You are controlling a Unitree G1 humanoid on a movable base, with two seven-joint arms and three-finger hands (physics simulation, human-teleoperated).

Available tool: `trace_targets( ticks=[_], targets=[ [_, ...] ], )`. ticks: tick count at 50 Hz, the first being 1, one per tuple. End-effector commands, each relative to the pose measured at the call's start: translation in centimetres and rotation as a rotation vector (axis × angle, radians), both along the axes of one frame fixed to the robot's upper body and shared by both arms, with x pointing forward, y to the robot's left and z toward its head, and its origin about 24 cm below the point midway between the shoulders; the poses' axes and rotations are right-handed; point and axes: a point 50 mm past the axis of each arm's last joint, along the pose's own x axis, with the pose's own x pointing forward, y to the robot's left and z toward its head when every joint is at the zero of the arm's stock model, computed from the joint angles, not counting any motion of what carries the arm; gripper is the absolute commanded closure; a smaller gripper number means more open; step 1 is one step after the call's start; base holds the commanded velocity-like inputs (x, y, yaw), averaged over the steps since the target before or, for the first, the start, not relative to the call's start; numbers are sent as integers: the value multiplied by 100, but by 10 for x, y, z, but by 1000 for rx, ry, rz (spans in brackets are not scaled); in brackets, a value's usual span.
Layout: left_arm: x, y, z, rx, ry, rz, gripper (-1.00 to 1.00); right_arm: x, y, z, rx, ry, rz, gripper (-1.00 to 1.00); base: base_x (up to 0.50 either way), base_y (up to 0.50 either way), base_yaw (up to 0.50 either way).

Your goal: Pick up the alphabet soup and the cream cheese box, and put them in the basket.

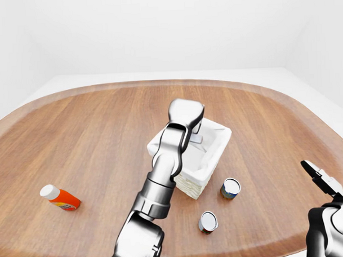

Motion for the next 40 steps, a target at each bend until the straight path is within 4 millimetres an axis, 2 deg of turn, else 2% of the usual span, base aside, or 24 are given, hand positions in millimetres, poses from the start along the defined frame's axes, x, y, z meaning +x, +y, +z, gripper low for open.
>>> trace_targets(
  ticks=[1, 11, 26, 39, 40],
  targets=[
    [0, -12, -1, -11, -4, -34, 100, 1, 0, 0, 1, 1, 0, -100, 0, 0, 0],
    [3, -17, -12, -30, 7, -49, 100, 1, 0, -1, 3, 3, 0, -100, 0, 0, 0],
    [22, -9, -35, -48, 55, -24, 100, 1, 0, -2, 4, 7, 1, -100, 0, 0, 0],
    [21, -11, -31, -49, 42, -36, 100, 2, 0, -3, 7, 11, 3, -100, 0, 0, 0],
    [20, -11, -33, -49, 43, -36, 23, 1, 0, -2, 7, 9, 3, -100, 0, 0, 0]
  ],
)
